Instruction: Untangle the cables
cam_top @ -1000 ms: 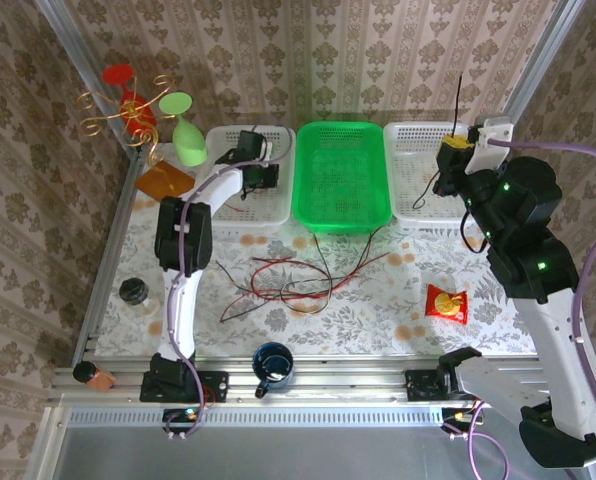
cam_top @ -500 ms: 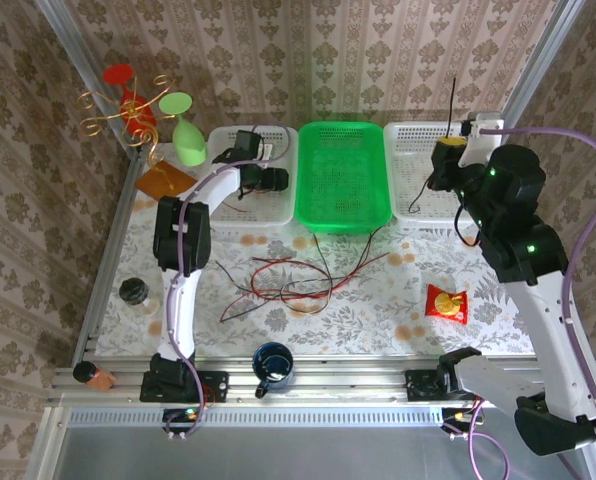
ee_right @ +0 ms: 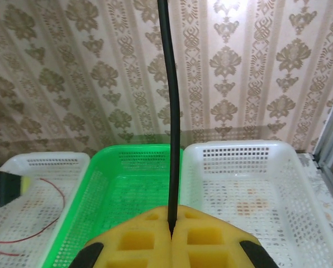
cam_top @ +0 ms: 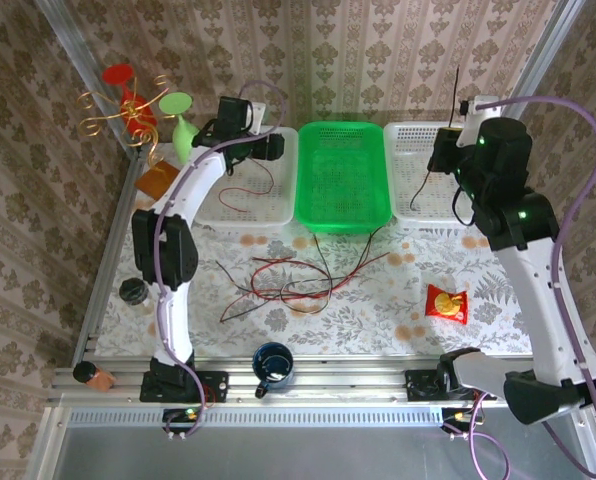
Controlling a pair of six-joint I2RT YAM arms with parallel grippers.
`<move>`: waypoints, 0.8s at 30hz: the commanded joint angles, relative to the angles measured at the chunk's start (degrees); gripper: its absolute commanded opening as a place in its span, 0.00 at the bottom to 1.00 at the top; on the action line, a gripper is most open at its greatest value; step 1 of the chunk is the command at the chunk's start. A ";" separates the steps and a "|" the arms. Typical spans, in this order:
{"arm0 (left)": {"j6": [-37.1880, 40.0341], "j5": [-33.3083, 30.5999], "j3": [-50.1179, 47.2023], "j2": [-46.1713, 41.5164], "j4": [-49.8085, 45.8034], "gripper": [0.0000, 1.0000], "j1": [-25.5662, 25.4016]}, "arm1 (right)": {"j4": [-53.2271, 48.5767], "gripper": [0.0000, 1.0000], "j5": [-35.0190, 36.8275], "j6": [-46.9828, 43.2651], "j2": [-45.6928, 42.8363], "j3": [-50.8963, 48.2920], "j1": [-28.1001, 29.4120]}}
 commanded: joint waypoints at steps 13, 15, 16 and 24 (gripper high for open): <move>-2.29 -0.25 -24.49 -21.90 4.39 0.83 -11.27 | 6.51 0.00 9.99 -13.50 16.30 11.00 -6.91; -3.47 -0.78 -27.20 -23.45 4.72 0.83 -11.69 | 8.81 0.00 10.21 -13.86 18.74 10.83 -7.66; -4.08 -0.84 -28.99 -24.48 5.59 0.83 -12.00 | 9.37 0.00 10.32 -13.87 20.12 10.95 -7.87; -9.03 -2.16 -40.45 -29.91 9.94 0.83 -12.49 | 6.53 0.00 6.95 -3.67 35.38 9.97 -10.22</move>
